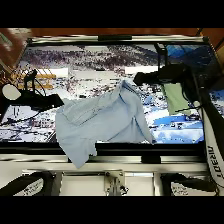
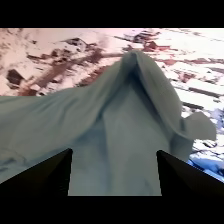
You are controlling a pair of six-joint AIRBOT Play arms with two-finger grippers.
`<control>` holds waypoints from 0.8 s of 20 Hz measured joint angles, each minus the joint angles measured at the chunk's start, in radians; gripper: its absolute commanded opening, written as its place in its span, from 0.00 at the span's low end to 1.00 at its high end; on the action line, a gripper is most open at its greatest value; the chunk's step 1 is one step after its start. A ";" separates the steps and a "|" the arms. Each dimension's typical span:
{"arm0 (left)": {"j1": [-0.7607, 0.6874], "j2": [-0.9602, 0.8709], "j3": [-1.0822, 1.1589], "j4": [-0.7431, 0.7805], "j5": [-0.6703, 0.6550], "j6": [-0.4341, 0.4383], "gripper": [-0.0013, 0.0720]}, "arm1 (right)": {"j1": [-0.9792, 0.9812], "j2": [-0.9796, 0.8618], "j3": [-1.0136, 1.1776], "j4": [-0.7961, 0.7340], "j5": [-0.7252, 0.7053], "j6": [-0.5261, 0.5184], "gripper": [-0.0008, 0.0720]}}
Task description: Fold the shirts.
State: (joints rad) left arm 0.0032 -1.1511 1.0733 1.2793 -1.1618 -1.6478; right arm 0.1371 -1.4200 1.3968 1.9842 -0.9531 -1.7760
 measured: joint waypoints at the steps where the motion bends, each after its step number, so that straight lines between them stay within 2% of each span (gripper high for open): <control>1: 0.038 0.008 0.001 -0.013 -0.067 0.027 0.70 | -0.024 0.031 -0.002 -0.066 -0.074 0.003 0.88; 3: 0.110 0.050 -0.037 -0.034 -0.183 0.082 0.70 | -0.101 0.098 -0.037 -0.166 -0.224 0.010 0.88; 4: 0.143 0.079 -0.072 -0.041 -0.216 0.107 0.73 | -0.153 0.142 -0.077 -0.182 -0.283 0.012 0.88; 5: 0.177 0.113 -0.122 -0.046 -0.233 0.131 0.78 | -0.201 0.189 -0.131 -0.175 -0.320 0.011 0.88; 7: 0.229 0.168 -0.237 -0.050 -0.248 0.171 0.78 | -0.282 0.276 -0.253 -0.140 -0.359 0.010 0.88; 11: 0.271 0.214 -0.430 -0.084 -0.157 0.223 0.78 | -0.356 0.388 -0.428 -0.099 -0.393 -0.007 0.88; 16: 0.255 0.199 -0.532 -0.135 0.000 0.246 0.77 | -0.380 0.425 -0.488 -0.087 -0.421 -0.011 0.89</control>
State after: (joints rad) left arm 0.2581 -0.9520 0.5411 1.1446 -1.1614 -1.4021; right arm -0.2424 -0.9951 0.9085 1.8973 -1.3739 -1.7874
